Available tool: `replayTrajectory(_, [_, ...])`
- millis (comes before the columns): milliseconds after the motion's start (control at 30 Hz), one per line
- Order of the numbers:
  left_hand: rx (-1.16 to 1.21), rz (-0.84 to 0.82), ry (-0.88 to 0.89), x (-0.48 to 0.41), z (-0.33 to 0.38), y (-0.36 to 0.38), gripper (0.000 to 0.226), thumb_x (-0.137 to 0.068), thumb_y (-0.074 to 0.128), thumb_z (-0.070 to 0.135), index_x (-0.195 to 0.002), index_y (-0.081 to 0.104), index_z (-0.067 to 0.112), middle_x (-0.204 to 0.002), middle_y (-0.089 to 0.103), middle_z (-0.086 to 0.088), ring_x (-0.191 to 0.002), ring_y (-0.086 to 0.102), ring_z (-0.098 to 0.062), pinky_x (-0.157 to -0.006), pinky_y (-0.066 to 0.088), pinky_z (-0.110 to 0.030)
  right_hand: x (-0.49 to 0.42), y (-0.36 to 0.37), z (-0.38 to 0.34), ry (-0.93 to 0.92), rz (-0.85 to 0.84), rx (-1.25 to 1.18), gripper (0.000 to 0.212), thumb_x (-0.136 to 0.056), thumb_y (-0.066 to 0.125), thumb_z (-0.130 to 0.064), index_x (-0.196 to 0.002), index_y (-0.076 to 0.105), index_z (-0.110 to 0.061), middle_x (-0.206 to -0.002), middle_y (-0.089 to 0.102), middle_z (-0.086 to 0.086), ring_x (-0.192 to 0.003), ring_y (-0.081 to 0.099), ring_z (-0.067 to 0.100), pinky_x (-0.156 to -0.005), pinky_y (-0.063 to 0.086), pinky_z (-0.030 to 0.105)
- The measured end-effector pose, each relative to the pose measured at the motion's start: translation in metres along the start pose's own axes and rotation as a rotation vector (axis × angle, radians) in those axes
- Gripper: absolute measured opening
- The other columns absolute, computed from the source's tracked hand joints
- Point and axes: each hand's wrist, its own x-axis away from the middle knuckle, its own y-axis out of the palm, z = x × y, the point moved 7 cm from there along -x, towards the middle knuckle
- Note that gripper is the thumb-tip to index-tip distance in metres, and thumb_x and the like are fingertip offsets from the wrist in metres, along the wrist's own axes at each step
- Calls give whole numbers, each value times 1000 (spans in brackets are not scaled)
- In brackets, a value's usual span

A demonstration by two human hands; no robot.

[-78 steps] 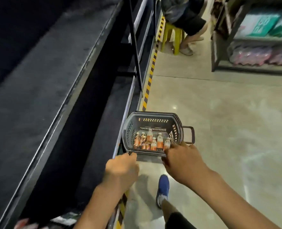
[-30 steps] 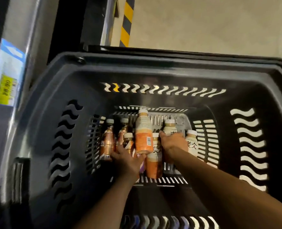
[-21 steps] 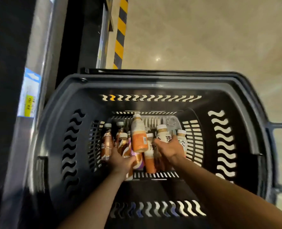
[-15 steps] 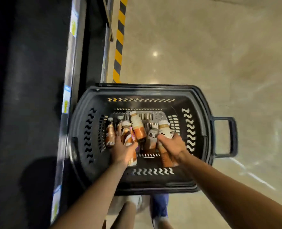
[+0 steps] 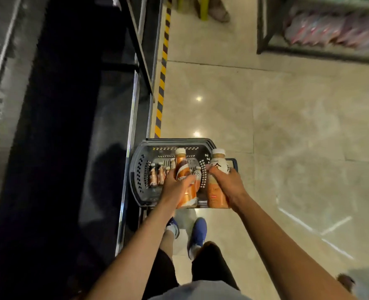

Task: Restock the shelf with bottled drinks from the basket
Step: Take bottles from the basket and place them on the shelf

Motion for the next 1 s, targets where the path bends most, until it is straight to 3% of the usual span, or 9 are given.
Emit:
replayTrajectory(133, [26, 35, 96, 62, 38, 7, 35, -72, 78, 25, -103, 61, 21, -100, 71, -19, -91, 71, -40, -83, 58, -58, 54, -18, -35, -114, -16, -29, 30, -79, 81, -35, -98, 62, -22, -94, 75, 8, -83, 74, 26, -77, 63, 44])
replayTrajectory(267, [-13, 84, 214, 116, 59, 15, 39, -69, 77, 33, -103, 59, 23, -101, 71, -15, -88, 72, -35, -83, 58, -55, 95, -41, -53, -212, -36, -1, 54, -65, 81, -51, -106, 63, -22, -97, 75, 5, -85, 75, 24, -80, 62, 50])
replayTrajectory(433, [82, 195, 352, 175, 61, 17, 27, -79, 76, 25, -102, 63, 22, -96, 72, -12, -89, 72, -31, -82, 59, -51, 133, -54, -72, -345, -130, 83, 65, -56, 76, -59, -107, 61, -23, -96, 75, 3, -84, 74, 23, -81, 61, 50])
replayTrajectory(600, [233, 415, 455, 246, 50, -1, 23, -81, 78, 23, -97, 61, 22, -89, 70, -7, -81, 71, -23, -71, 60, -37, 183, -38, -93, -528, -255, 201, 45, -68, 80, -52, -101, 60, -29, -96, 74, -1, -85, 72, 20, -81, 60, 45])
replayTrajectory(667, [302, 487, 490, 280, 42, -14, 26, -79, 79, 24, -98, 60, 21, -89, 70, -8, -79, 72, -23, -71, 60, -38, 216, -23, -103, -615, -325, 232, 36, -74, 80, -46, -98, 60, -29, -94, 72, -5, -86, 71, 17, -80, 59, 41])
replayTrajectory(800, [366, 642, 591, 363, 19, -51, 30, -75, 80, 30, -96, 59, 28, -96, 68, -14, -87, 71, -36, -79, 59, -55, 294, 18, -108, -751, -539, 284, 35, -75, 82, -42, -100, 63, -26, -92, 73, -1, -85, 71, 20, -76, 58, 39])
replayTrajectory(900, [394, 810, 685, 434, -8, -81, 28, -74, 81, 28, -92, 59, 31, -94, 68, -15, -86, 70, -40, -76, 60, -52, 360, 54, -98, -833, -711, 353, 35, -76, 82, -40, -99, 63, -24, -90, 72, -1, -83, 70, 17, -72, 57, 34])
replayTrajectory(1000, [471, 972, 746, 504, -46, -107, 29, -82, 78, 17, -101, 58, 22, -95, 67, -20, -86, 69, -42, -71, 61, -43, 433, 85, -73, -896, -891, 422, 30, -79, 82, -34, -99, 63, -22, -88, 71, -5, -79, 68, 10, -70, 55, 29])
